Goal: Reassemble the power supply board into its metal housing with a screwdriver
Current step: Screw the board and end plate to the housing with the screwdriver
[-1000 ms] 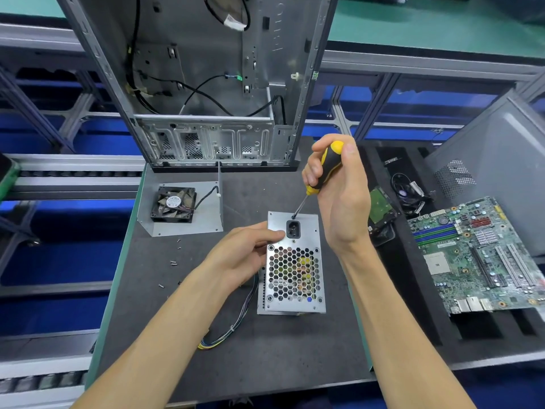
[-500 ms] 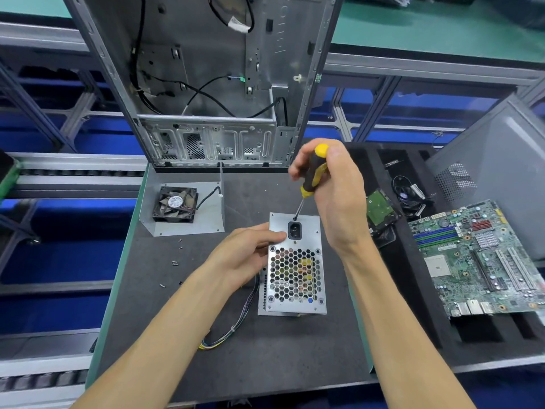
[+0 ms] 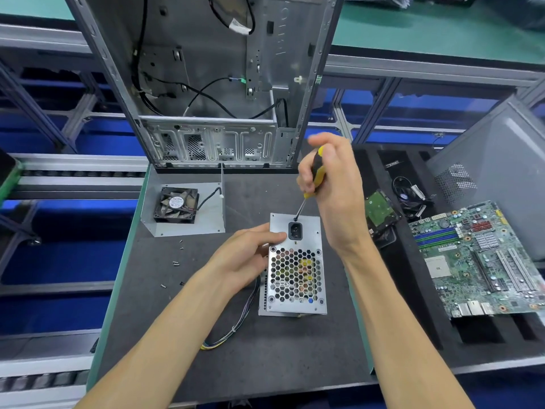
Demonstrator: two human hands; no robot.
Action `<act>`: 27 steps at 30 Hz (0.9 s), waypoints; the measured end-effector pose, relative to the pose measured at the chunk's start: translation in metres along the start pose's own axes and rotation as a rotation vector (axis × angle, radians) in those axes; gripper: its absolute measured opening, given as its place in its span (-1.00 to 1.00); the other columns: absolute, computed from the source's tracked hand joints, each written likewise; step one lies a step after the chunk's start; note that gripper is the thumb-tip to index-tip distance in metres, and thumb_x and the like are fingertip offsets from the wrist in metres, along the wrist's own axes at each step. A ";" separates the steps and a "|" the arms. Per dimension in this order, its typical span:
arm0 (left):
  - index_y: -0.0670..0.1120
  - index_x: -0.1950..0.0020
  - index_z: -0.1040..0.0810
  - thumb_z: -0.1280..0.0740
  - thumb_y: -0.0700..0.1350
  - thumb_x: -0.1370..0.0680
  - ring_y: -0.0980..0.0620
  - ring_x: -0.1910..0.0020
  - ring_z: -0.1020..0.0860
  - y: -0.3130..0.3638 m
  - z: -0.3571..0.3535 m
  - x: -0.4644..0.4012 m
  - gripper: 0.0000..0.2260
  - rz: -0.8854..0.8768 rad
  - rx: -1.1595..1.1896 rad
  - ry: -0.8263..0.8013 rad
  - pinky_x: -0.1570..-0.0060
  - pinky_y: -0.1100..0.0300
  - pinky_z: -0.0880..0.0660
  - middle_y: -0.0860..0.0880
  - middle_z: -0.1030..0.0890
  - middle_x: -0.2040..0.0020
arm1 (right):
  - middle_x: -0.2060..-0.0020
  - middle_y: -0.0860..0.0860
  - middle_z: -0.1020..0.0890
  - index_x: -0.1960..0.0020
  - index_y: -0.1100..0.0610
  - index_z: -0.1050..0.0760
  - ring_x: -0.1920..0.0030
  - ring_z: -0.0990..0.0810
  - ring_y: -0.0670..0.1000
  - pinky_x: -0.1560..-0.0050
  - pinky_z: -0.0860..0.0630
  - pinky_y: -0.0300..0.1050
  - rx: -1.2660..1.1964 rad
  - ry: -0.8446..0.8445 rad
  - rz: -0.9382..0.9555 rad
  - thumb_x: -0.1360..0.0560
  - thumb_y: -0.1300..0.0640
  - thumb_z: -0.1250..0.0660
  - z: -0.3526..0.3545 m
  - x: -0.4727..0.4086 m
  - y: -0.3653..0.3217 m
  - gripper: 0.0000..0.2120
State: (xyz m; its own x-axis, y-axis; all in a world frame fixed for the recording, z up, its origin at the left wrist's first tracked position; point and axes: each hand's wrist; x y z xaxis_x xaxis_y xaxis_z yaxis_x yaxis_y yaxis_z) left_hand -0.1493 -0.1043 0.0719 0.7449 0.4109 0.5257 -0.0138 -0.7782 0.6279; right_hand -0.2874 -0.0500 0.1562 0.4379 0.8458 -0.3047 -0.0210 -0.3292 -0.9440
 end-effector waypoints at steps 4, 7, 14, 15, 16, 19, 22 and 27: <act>-0.22 -0.30 -0.60 -0.28 -0.32 -0.59 -0.24 -0.31 -0.56 -0.002 0.002 0.003 -0.70 -0.019 -0.003 -0.005 -0.34 -0.12 -0.47 -0.26 -0.63 -0.24 | 0.18 -0.07 -0.60 -0.14 0.09 -0.49 0.17 -0.55 -0.03 0.08 -0.49 -0.10 -0.041 0.006 -0.021 -0.62 0.00 -0.21 -0.002 0.001 0.000 -0.79; -0.22 -0.29 -0.61 -0.29 -0.31 -0.58 -0.24 -0.30 -0.57 -0.003 0.002 0.005 -0.70 -0.032 0.004 -0.010 -0.34 -0.12 -0.47 -0.26 -0.63 -0.23 | 0.29 -0.05 -0.59 -0.09 0.06 -0.31 0.28 -0.53 -0.03 0.20 -0.46 -0.17 -0.032 0.023 0.013 -0.61 0.11 -0.29 -0.005 0.001 0.000 -0.84; -0.20 -0.28 -0.62 -0.30 -0.30 -0.57 -0.22 -0.27 -0.59 -0.003 0.001 0.004 -0.71 -0.031 0.016 -0.019 -0.24 -0.07 -0.55 -0.26 -0.64 -0.22 | 0.21 -0.06 -0.61 -0.03 0.06 -0.55 0.25 -0.52 -0.05 0.18 -0.45 -0.22 -0.062 0.023 -0.037 -0.63 -0.01 -0.17 -0.005 0.000 0.000 -0.78; -0.20 -0.27 -0.63 -0.31 -0.30 -0.57 -0.23 -0.27 -0.59 -0.003 0.000 0.003 -0.71 -0.034 0.017 -0.013 -0.23 -0.07 -0.56 -0.25 -0.65 -0.22 | 0.22 -0.05 -0.62 -0.03 0.07 -0.46 0.29 -0.53 -0.03 0.22 -0.45 -0.22 -0.054 0.019 -0.018 -0.62 0.05 -0.21 -0.006 0.000 -0.002 -0.89; -0.20 -0.26 -0.63 -0.31 -0.30 -0.57 -0.23 -0.28 -0.58 -0.004 -0.001 0.003 -0.72 -0.037 0.017 -0.006 -0.23 -0.06 -0.56 -0.26 -0.65 -0.21 | 0.25 -0.04 -0.62 -0.03 0.06 -0.36 0.33 -0.50 -0.03 0.26 -0.43 -0.23 -0.041 0.016 0.004 -0.62 0.10 -0.24 -0.007 -0.001 -0.003 -0.93; -0.19 -0.22 -0.66 -0.33 -0.29 -0.56 -0.22 -0.25 -0.60 -0.005 -0.002 0.002 -0.74 -0.038 0.020 -0.003 -0.18 -0.03 -0.59 -0.25 -0.66 -0.20 | 0.34 -0.06 -0.48 -0.12 0.07 -0.33 0.35 -0.37 -0.05 0.28 -0.35 -0.19 -0.054 0.025 0.015 -0.62 0.08 -0.22 -0.004 -0.002 -0.001 -0.88; -0.17 -0.21 -0.68 -0.34 -0.28 -0.55 -0.20 -0.25 -0.61 -0.006 -0.001 0.002 -0.74 -0.041 0.024 -0.003 -0.17 -0.03 -0.59 -0.24 -0.66 -0.20 | 0.25 -0.08 -0.52 -0.28 0.12 -0.49 0.25 -0.42 -0.04 0.16 -0.36 -0.14 -0.063 0.026 -0.040 -0.66 0.04 -0.08 -0.002 -0.004 -0.001 -0.69; -0.18 -0.22 -0.67 -0.35 -0.29 -0.54 -0.23 -0.27 -0.59 -0.009 -0.002 -0.001 -0.73 -0.054 0.031 0.010 -0.28 -0.10 -0.53 -0.25 -0.65 -0.21 | 0.23 -0.02 -0.65 -0.05 0.08 -0.34 0.23 -0.60 -0.02 0.14 -0.52 -0.16 0.028 0.044 0.016 -0.59 0.16 -0.31 -0.006 -0.001 -0.003 -0.87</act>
State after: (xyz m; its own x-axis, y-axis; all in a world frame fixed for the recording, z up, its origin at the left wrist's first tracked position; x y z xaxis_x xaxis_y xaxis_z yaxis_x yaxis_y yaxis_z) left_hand -0.1512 -0.0974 0.0669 0.7373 0.4572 0.4974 0.0470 -0.7692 0.6373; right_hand -0.2828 -0.0522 0.1600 0.4760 0.8211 -0.3150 -0.0538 -0.3303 -0.9423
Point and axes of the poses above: each hand's wrist, its own x-axis away from the middle knuckle, its own z-axis out of the back of the hand, y = z × x
